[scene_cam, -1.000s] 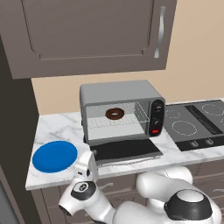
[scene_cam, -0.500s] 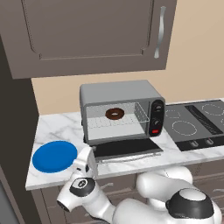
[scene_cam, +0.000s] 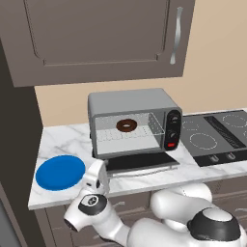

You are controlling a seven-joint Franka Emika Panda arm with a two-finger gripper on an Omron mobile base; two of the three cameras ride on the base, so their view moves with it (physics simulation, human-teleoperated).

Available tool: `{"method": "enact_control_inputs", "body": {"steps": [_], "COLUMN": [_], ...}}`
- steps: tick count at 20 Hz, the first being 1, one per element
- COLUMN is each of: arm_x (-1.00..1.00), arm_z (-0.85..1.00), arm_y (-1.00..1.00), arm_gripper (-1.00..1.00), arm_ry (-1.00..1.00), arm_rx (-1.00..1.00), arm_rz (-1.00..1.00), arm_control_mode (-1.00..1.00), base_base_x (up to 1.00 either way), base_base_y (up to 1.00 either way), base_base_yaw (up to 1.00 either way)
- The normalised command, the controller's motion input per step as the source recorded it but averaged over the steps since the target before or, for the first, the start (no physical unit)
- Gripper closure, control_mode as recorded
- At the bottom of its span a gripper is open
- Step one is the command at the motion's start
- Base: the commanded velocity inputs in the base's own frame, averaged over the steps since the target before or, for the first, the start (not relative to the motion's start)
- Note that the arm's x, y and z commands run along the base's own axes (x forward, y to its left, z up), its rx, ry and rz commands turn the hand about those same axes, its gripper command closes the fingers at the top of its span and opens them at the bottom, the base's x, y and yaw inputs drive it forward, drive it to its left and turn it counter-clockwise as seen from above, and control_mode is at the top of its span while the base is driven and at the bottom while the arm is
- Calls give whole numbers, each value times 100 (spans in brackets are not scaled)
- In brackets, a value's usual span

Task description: Pick up the bagel from the plate, place it on the toaster oven rack, close the door, and set the timer.

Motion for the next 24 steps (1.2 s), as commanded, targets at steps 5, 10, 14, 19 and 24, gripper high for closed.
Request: {"method": "enact_control_inputs", "body": {"steps": [5, 10, 14, 19, 24], "arm_x": [4, 2, 7, 12, 16], "arm_z": [28, 39, 31, 23, 28], "arm_y": [-42, -41, -41, -38, -42], "arm_gripper": [-100, -100, -100, -100, -100], "arm_ry": [0, 0, 0, 0, 0], "arm_rx": [0, 0, 0, 0, -1], "arm_rz": [-3, -3, -4, -5, -6], "arm_control_mode": [-100, -100, -100, -100, -100], "base_base_x": [0, 0, 0, 0, 0], "base_base_y": [0, 0, 0, 0, 0], "base_base_yaw": [0, 0, 0, 0, 0]}}
